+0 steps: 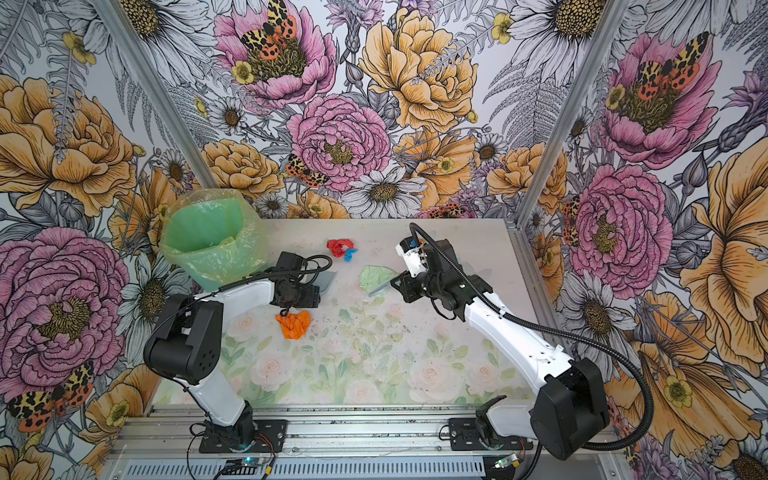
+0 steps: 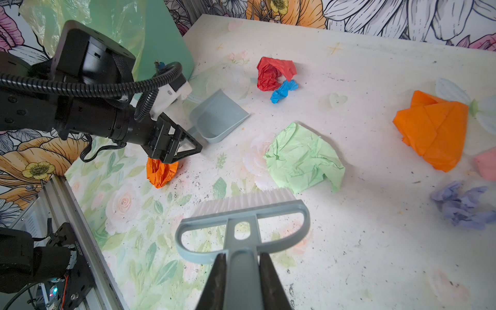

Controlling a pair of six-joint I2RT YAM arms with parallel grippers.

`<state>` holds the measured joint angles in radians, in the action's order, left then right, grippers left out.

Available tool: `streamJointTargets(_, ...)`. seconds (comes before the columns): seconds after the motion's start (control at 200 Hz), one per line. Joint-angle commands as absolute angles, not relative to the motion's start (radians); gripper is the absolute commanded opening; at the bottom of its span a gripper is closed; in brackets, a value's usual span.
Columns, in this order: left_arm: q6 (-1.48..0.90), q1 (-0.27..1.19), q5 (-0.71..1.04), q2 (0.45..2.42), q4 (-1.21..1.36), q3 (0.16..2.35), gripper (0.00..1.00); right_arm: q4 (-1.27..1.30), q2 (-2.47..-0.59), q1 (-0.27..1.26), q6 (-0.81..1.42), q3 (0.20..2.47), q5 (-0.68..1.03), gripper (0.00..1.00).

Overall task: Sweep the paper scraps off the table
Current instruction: 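Close the left gripper on the dustpan handle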

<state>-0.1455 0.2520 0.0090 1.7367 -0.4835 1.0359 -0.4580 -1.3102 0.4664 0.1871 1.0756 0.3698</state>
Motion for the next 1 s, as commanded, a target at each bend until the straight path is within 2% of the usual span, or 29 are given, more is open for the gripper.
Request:
streamJointTargets(0.0, -0.126, 0.244, 0.028, 1.757, -0.489, 1.070, 0.76, -0.424, -1.311, 0.473, 0.187, 1.083, 0.359, 0.00)
streamJointTargets(0.445, -0.140, 0.270, 0.035, 1.808, -0.499, 1.121, 0.71, -0.421, -1.325, 0.471, 0.184, 1.098, 0.360, 0.00)
streamJointTargets(0.816, -0.150, 0.278, 0.009, 1.850, -0.506, 1.126, 0.49, -0.420, -1.316, 0.471, 0.185, 1.087, 0.361, 0.00)
streamJointTargets(0.996, -0.165, 0.276, -0.008, 1.856, -0.513, 1.127, 0.45, -0.420, -1.301, 0.470, 0.178, 1.075, 0.354, 0.00)
